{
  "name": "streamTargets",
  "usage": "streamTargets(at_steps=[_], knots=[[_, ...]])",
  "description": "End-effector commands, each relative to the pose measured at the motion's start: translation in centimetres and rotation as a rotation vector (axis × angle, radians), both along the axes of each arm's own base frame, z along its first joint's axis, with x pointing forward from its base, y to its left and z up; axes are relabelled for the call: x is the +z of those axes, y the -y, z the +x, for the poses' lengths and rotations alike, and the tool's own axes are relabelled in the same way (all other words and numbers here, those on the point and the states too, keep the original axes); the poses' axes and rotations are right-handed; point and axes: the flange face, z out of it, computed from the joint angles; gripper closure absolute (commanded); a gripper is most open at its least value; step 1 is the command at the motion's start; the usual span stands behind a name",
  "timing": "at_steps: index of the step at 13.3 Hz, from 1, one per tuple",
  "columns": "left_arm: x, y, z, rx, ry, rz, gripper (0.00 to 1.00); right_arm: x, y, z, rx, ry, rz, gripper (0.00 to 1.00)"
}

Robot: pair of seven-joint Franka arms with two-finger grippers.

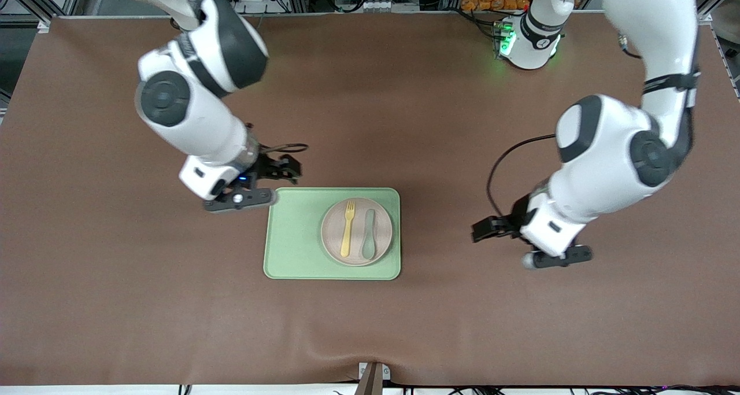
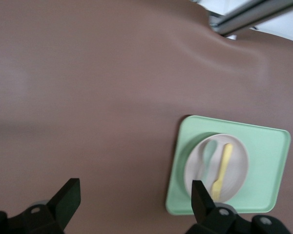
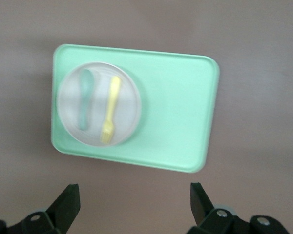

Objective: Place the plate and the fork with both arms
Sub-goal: 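Lower the right gripper over the yellow fork while the left gripper retracts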

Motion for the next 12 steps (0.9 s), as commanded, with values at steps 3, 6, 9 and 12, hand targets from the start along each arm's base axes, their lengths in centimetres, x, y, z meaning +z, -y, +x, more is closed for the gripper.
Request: streamTargets(at_steps=[3, 6, 9, 12], knots=[[6.7, -9.8, -2.5, -0.030, -0.033, 0.066, 0.00, -4.9, -6.0, 1.0, -0.051, 0.071, 0.063, 0.00], [10.4, -13.2, -4.6, -0.047, -0.031, 0.174, 0.00, -8.3, -7.4, 0.7, -0.042, 0.036, 0.041, 0.00], [13.3, -13.6, -7.1, -0.042, -0.065, 0.214, 0.00, -13.3, -7.4, 0.9, -0.027, 0.001, -0.026, 0.02], [15.2, -15.0, -8.1, -0.039, -0.042, 0.282, 0.00, -15.1, -6.0, 2.3, -0.057, -0.006, -0.038, 0.20]])
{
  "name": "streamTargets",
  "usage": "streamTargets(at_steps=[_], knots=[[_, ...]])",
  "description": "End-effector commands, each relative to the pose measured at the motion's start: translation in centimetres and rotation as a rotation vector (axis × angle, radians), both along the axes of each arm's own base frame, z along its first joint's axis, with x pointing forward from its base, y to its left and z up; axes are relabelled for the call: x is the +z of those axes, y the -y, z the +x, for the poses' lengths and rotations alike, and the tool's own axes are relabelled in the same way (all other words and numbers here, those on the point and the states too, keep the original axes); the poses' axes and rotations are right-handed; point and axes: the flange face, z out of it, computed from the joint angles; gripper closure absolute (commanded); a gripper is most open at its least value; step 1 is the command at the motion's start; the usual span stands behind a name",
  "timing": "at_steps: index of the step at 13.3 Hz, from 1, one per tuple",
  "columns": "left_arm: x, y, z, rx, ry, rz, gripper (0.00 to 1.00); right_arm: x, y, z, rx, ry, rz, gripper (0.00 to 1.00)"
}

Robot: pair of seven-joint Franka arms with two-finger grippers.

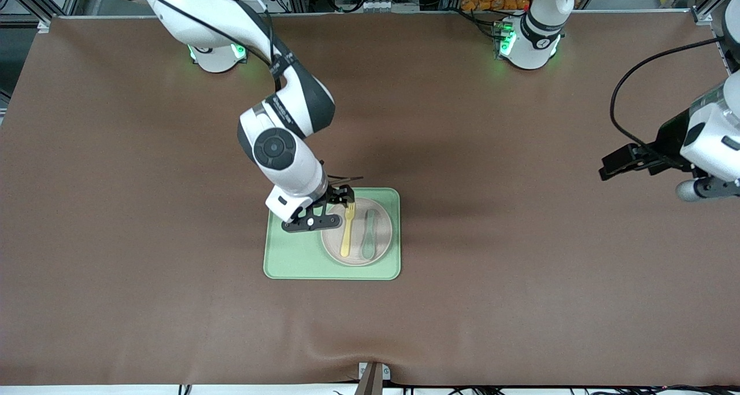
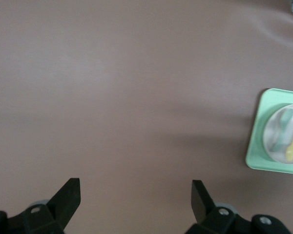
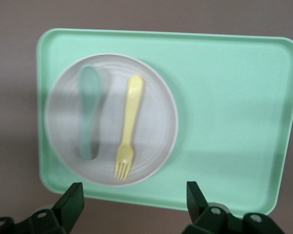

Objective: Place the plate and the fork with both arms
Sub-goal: 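Lower the right gripper over the yellow fork while the left gripper retracts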

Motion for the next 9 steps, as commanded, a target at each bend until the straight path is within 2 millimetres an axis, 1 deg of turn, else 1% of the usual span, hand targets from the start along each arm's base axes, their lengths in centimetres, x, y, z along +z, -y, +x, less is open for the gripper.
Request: streamTargets(at_steps=[1, 2, 4, 5, 6, 7, 9], knots=[[1.0, -0.9, -1.2, 0.004, -0.003, 0.043, 0.00, -0.6, 0.0, 2.0, -0.027, 0.021, -0.001, 0.23], [0.9, -0.8, -1.5, 0.002, -0.018, 0.045, 0.00, -1.3, -0.4, 2.5, -0.031, 0.023, 0.005, 0.25], [3.3, -0.9, -3.3, 0.003, -0.001, 0.055, 0.00, -2.5, -2.1, 2.9, -0.050, 0.048, 0.024, 0.27], [3.5, -0.8, -3.7, -0.004, -0.010, 0.057, 0.00, -3.1, -2.5, 3.0, -0.051, 0.071, 0.039, 0.28], [3.7, -0.3, -4.0, -0.011, -0.017, 0.059, 0.00, -4.2, -2.6, 3.0, -0.048, 0.071, 0.035, 0.33], [3.9, -0.3, -4.3, -0.012, -0.019, 0.059, 0.00, -4.9, -2.8, 2.9, -0.043, 0.067, 0.031, 0.38], [3.5, -0.3, -4.4, -0.010, -0.025, 0.055, 0.00, -6.5, -3.2, 2.5, -0.033, 0.061, 0.020, 0.39]])
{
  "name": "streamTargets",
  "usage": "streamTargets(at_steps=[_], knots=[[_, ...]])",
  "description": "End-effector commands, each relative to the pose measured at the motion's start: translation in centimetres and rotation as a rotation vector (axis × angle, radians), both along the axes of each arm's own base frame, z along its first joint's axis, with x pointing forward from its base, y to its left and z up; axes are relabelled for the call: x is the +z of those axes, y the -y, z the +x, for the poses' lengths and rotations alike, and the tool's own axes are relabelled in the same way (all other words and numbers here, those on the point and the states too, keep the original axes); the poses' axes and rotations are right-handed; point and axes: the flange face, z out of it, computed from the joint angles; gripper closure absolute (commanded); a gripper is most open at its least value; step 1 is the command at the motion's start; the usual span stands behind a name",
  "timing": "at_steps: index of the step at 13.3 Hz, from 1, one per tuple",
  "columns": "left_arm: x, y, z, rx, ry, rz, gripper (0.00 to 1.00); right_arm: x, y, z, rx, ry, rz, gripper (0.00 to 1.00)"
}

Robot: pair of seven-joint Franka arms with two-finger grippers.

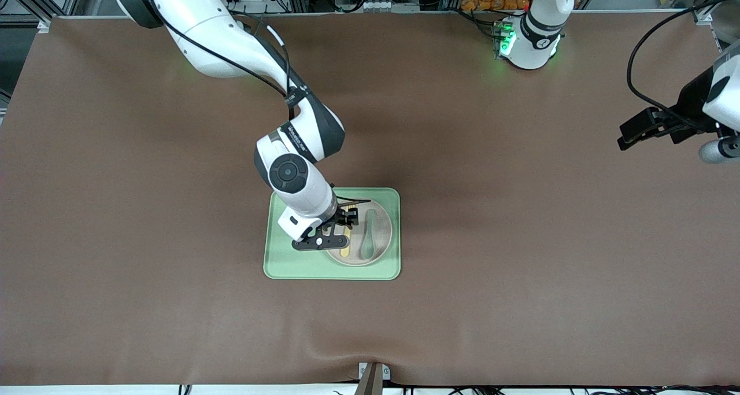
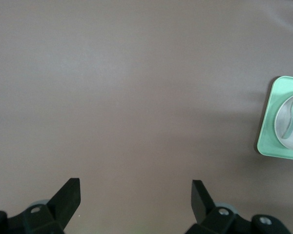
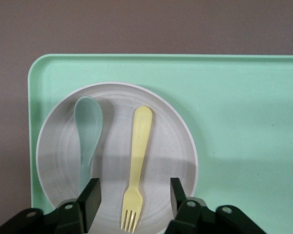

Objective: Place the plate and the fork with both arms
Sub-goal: 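Lower the right gripper over the yellow fork while the left gripper retracts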

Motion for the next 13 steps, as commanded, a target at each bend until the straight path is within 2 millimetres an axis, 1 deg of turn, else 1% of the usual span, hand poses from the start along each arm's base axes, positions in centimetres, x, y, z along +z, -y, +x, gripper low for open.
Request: streamTargets(at_steps=[1, 3, 4, 5, 7, 8, 10, 12, 13], knots=[[-0.3, -0.2, -0.6, -0.004, -0.003, 0.019, 0.00, -1.9, -1.1, 0.1, 0.000, 0.003, -0.015, 0.39], [-0.3, -0.6, -0.5, 0.000, 0.006, 0.026, 0.00, -3.0, -2.1, -0.5, 0.011, 0.016, -0.009, 0.39], [-0.3, -1.2, -0.4, 0.010, 0.012, 0.026, 0.00, -3.6, -2.8, -1.0, 0.019, 0.017, -0.013, 0.40], [-0.1, -1.9, -0.3, 0.020, 0.022, 0.023, 0.00, -3.7, -2.8, -1.0, 0.023, 0.023, -0.019, 0.43], [0.3, -2.2, -0.4, -0.001, 0.031, 0.020, 0.00, -4.3, -3.0, -1.2, 0.027, 0.027, -0.039, 0.43], [0.5, -1.9, -0.7, -0.005, 0.034, 0.022, 0.00, -4.9, -3.1, -1.4, 0.037, 0.028, -0.054, 0.45], [-0.1, -2.3, -1.0, 0.003, 0.021, 0.028, 0.00, -5.5, -3.1, -1.5, 0.041, 0.027, -0.060, 0.45], [-0.5, -2.7, -1.2, 0.006, 0.018, 0.035, 0.00, -6.2, -3.1, -1.5, 0.040, 0.030, -0.059, 0.50], [-0.7, -2.9, -1.0, 0.009, 0.023, 0.034, 0.00, -6.6, -3.3, -1.7, 0.046, 0.027, -0.063, 0.51]])
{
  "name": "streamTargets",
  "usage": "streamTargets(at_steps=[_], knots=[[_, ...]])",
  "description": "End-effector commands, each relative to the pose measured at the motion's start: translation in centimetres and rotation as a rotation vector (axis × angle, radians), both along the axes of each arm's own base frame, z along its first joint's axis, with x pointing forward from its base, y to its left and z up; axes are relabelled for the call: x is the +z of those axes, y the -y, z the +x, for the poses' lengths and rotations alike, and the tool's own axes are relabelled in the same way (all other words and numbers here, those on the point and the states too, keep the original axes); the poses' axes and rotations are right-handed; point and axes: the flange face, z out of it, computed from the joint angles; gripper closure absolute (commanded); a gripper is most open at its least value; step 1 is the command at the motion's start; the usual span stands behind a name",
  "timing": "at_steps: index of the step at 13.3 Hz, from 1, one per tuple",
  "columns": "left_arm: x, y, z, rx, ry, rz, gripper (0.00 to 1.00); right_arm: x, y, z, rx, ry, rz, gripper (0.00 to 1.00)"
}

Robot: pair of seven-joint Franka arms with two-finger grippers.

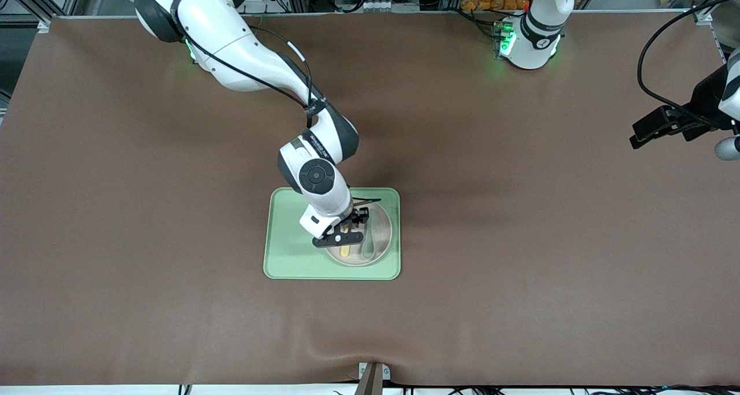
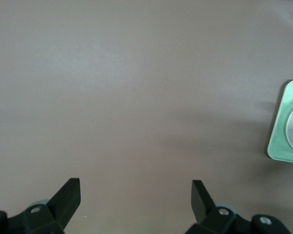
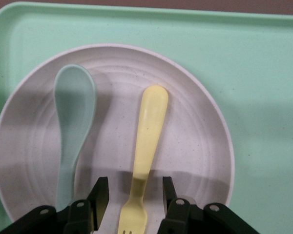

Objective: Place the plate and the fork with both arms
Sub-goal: 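Grasp the yellow fork with the right gripper and lift it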

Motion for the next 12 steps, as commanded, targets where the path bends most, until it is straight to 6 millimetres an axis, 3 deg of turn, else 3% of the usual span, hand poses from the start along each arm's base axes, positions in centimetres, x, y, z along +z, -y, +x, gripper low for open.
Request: streamTargets(at_steps=[1, 6, 12], knots=[[0.12, -0.37, -0.67, -0.014, 0.029, 0.019, 0.00, -0.75, -0.97, 0.06, -0.001, 0.022, -0.014, 0.52], [0.66, -0.47, -0.68, -0.011, 0.042, 0.011, 0.00, -0.93, -1.01, -0.04, 0.003, 0.027, -0.025, 0.58], [0.45, 0.20, -0.60, -0.022, 0.040, 0.004, 0.00, -1.05, -1.16, -0.18, 0.014, 0.032, -0.034, 0.79]])
